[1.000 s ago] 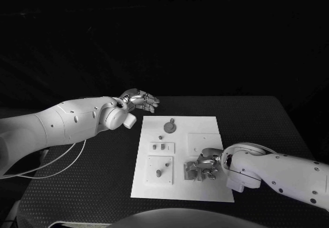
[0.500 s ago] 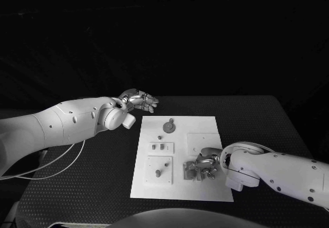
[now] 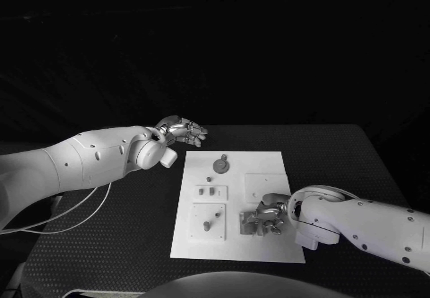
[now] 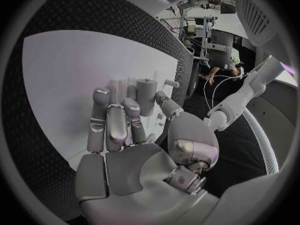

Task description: Assemble the parts on the task board

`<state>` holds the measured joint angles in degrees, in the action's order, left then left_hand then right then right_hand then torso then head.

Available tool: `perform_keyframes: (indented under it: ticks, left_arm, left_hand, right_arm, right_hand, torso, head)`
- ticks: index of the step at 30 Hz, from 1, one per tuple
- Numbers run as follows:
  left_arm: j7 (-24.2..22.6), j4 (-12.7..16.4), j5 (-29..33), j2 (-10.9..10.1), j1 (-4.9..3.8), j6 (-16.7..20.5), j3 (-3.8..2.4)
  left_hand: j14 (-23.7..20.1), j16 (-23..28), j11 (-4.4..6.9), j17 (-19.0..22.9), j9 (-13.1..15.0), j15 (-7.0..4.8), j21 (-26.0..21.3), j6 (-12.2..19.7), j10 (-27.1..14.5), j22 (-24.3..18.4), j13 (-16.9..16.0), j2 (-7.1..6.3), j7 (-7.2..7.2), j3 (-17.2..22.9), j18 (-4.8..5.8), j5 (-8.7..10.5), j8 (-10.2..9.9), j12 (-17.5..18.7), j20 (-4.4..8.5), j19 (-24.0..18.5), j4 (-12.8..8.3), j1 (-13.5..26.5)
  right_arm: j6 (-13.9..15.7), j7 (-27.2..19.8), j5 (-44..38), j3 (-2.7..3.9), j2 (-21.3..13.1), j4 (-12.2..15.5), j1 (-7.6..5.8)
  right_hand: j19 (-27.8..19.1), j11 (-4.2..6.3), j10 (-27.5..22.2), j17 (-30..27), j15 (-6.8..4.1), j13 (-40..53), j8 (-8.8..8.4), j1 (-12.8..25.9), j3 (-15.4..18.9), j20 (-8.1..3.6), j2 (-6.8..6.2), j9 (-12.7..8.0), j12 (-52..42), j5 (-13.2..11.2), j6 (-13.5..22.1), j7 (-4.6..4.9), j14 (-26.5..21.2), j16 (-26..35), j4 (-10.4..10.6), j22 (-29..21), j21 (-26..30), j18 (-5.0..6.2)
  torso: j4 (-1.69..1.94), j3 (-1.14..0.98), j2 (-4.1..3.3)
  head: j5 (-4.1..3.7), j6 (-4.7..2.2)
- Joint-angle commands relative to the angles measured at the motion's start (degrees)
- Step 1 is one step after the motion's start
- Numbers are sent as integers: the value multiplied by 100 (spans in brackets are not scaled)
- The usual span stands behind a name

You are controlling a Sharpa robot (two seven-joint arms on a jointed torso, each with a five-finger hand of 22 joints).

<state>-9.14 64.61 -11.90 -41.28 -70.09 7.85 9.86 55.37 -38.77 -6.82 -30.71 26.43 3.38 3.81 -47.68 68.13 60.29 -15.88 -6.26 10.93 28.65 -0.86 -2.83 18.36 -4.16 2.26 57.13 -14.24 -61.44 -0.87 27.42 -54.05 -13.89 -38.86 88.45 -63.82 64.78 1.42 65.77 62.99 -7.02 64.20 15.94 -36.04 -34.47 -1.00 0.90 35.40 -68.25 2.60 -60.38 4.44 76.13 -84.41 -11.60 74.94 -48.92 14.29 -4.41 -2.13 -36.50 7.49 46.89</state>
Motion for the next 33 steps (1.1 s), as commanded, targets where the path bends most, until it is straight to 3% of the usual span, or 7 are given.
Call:
perform_keyframes:
  ticks: [1, 11, 12, 18, 19, 21, 33]
  left_arm:
    - [-27, 15, 36, 7, -6, -76, -4]
    - [-26, 9, 36, 8, -6, -75, -4]
    - [-27, 9, 36, 8, -6, -76, -4]
    - [-14, 8, 36, 4, -6, -66, -4]
    - [-3, 8, 36, 5, -6, -60, -4]
    - [-2, 7, 36, 5, -6, -67, -4]
    - [-7, -2, 36, 6, -6, -68, -4]
  left_hand:
    - [16, 38, 19, -10, -8, 8, 13, 23, -14, -6, 6, 7, -20, 7, -31, -17, 37, 9, -3, 5, 30, 50]
    - [14, 46, 18, -19, -13, 10, 14, 29, -17, -7, 7, 5, -17, 10, -32, -17, 37, 9, -5, 1, 36, 49]
    - [14, 47, 18, -19, -13, 10, 14, 30, -17, -7, 8, 5, -17, 10, -32, -17, 37, 9, -5, 1, 36, 48]
    - [14, 48, 17, -21, -14, 10, 14, 30, -18, -7, 8, 5, -17, 11, -32, -17, 38, 9, -5, 0, 37, 48]
    - [14, 48, 17, -21, -14, 10, 14, 30, -18, -7, 8, 5, -17, 11, -32, -17, 38, 9, -5, 0, 37, 48]
    - [14, 50, 17, -23, -15, 11, 15, 32, -18, -7, 8, 6, -16, 9, -31, -17, 37, 9, -6, 0, 42, 53]
    - [15, 52, 16, -27, -18, 10, 15, 36, -20, -8, 9, 8, -15, 13, -32, -17, 37, 10, -5, 0, 42, 47]
  right_arm:
    - [-146, 64, -95, -30, 4, -20, 43]
    - [-119, 60, -137, -30, 16, -31, 49]
    - [-117, 60, -137, -30, 16, -31, 50]
    - [-98, 58, -138, -30, 9, -29, 50]
    - [-86, 59, -138, -30, 7, -28, 50]
    - [-76, 59, -138, -30, 4, -26, 51]
    - [253, -113, -307, -28, -138, 61, 50]
  right_hand:
    - [-10, 21, -11, -5, -41, -6, -5, 33, -2, -18, 9, 6, 3, 25, -49, 21, 11, -29, 19, 106, -26, 70]
    - [-10, 21, -11, -5, -41, -6, -5, 33, -2, -18, 9, 6, 3, 25, -49, 21, 11, -29, 19, 106, -26, 70]
    - [-58, -28, -103, -237, -30, -49, -95, 284, 218, 16, -654, -31, 65, -19, 112, 55, -134, 29, -7, 107, -11, 30]
    - [-86, -38, -188, -275, -10, -63, -165, 353, 91, -12, -815, -62, 121, 9, 231, 82, -194, 70, 164, 81, 32, 71]
    - [-71, -76, -299, -312, 19, -63, -160, 295, -417, -67, -1072, -61, 172, 36, 208, 74, -268, 109, 606, 45, 79, 71]
    - [-52, -62, -281, -303, 24, -43, -168, 285, -477, -59, -1233, -60, 137, 28, 227, 115, -257, 80, 692, 60, 62, 65]
    - [-40, -66, -253, -260, 27, -7, -150, 140, -494, -34, -1217, -22, 71, 32, 237, 119, -211, 8, 774, 111, 4, 71]
  torso:
    - [-1, 1, 1]
    - [-1, -1, 0]
    - [-2, -1, -1]
    - [0, -1, 1]
    - [0, -1, 1]
    - [0, -1, 1]
    - [-3, -2, 2]
  head:
    - [4, 2]
    - [8, 9]
    - [10, 15]
    - [13, 16]
    - [18, 7]
    - [18, 7]
    - [16, 5]
